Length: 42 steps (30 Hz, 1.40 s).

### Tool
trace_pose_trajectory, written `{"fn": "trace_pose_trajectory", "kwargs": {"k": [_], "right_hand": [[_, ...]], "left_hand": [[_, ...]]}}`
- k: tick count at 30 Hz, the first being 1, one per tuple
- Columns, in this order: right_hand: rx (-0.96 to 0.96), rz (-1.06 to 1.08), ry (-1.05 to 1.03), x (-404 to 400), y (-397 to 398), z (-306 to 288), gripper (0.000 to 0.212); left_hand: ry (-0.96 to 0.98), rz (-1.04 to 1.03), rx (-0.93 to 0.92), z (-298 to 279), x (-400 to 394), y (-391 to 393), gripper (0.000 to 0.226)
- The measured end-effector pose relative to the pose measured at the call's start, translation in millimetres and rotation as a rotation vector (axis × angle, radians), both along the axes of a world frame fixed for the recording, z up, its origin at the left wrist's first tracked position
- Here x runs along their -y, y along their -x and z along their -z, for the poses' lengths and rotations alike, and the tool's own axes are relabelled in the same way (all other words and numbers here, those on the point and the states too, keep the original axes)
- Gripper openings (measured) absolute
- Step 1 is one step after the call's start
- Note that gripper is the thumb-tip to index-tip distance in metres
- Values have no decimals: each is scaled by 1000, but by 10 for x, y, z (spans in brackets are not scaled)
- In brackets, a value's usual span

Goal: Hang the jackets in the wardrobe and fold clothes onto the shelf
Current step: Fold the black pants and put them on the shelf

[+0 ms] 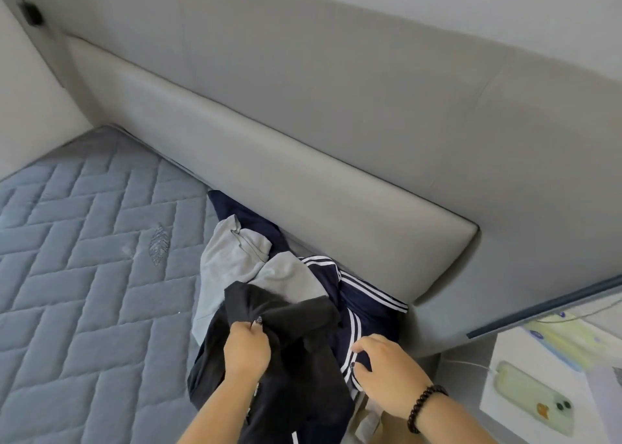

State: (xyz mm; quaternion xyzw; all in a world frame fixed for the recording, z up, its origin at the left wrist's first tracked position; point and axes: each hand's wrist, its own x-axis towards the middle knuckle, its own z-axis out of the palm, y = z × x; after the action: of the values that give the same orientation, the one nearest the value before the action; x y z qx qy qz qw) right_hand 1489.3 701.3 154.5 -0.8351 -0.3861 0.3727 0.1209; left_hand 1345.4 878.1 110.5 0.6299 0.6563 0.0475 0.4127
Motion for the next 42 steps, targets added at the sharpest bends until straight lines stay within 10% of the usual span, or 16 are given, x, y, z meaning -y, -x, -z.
{"fn": "trace_pose_trajectory", "kwargs": {"k": [14,23,28,38,42], "right_hand": [[-102,154,-392,330,1403,-1283,126],[231,456,-732,1018,2131,-2209,39],[334,662,-872,1416,2367,-2781,40],[488,774,-982,2668,2789,-3578,43],[534,850,-953,3312,2998,-3798,32]], "left_hand": [[41,261,444,-2163,676,887,36],[33,489,725,-2973,1354,1676,34],[125,523,913,-3026,1813,1901,11],[225,990,835,-2000,2938,2194,93],[245,1082,707,-1955,3423,1927,64]]}}
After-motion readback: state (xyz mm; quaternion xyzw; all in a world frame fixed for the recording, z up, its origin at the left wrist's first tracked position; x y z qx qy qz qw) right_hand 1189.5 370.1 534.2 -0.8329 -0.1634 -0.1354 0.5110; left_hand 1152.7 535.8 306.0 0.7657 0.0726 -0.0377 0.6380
